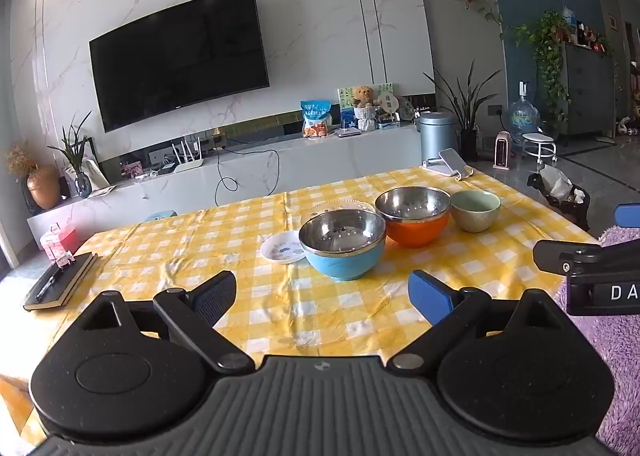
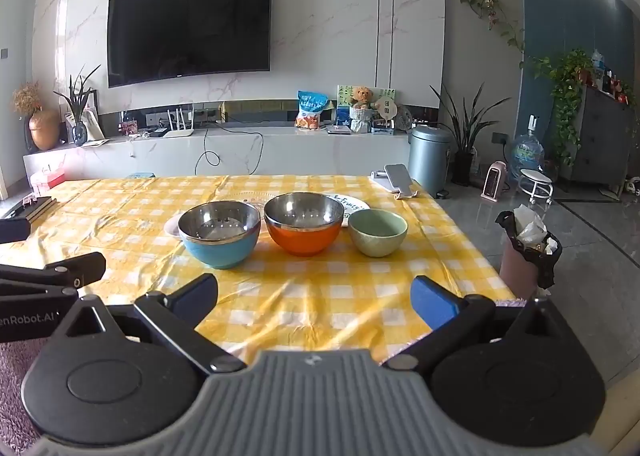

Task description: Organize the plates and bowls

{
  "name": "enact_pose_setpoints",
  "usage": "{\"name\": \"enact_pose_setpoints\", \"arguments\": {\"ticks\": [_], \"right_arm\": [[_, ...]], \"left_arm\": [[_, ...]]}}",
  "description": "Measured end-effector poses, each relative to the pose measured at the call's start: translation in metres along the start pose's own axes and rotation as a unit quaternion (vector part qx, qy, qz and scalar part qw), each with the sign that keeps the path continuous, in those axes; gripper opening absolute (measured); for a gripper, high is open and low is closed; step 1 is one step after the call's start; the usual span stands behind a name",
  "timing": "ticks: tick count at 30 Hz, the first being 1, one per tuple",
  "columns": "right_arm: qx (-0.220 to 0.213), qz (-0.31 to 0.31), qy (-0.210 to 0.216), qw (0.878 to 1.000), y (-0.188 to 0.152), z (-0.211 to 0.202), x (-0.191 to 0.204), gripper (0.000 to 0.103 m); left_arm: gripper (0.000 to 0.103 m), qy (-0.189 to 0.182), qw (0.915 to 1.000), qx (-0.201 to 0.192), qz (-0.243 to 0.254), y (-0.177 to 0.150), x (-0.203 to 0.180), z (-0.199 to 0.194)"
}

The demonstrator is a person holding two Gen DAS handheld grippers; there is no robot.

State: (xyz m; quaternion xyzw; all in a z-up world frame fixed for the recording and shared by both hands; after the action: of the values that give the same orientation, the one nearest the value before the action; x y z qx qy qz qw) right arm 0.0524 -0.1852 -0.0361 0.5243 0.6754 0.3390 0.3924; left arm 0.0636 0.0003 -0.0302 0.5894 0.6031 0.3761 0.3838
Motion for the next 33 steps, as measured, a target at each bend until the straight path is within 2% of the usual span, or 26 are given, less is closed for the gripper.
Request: {"name": "enact_pose_setpoints", "arguments": {"ticks": [6,33], "right_arm": [[0.004,0.000,0.001,1.000,-0.0009,-0.0001,-0.0003,0.101],[0.019,0.005,0.005,1.000,-0.0071,0.0063,-0.0008,0.101]], "left_arm": [[0.103,0.004,0.9998,0.014,0.009,-0.0031,-0.0004,0.0063],[0.103,0.004,0.9998,0.015,0.012,-0.0071,-0.0023,0.0024]]}}
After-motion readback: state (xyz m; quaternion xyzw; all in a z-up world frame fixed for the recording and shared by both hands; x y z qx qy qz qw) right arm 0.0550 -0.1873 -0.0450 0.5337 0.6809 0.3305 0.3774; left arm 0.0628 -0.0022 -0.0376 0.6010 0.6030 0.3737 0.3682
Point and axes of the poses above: each gripper's, at about its wrist camera, not at the fingertips, and z roughly the way its jaws point, x to its left, y to its top, the point moved 7 cm from there along z, roughly the way its jaws point, and after that the axes turned 11 degrees about -z, right-handed, at the moved point
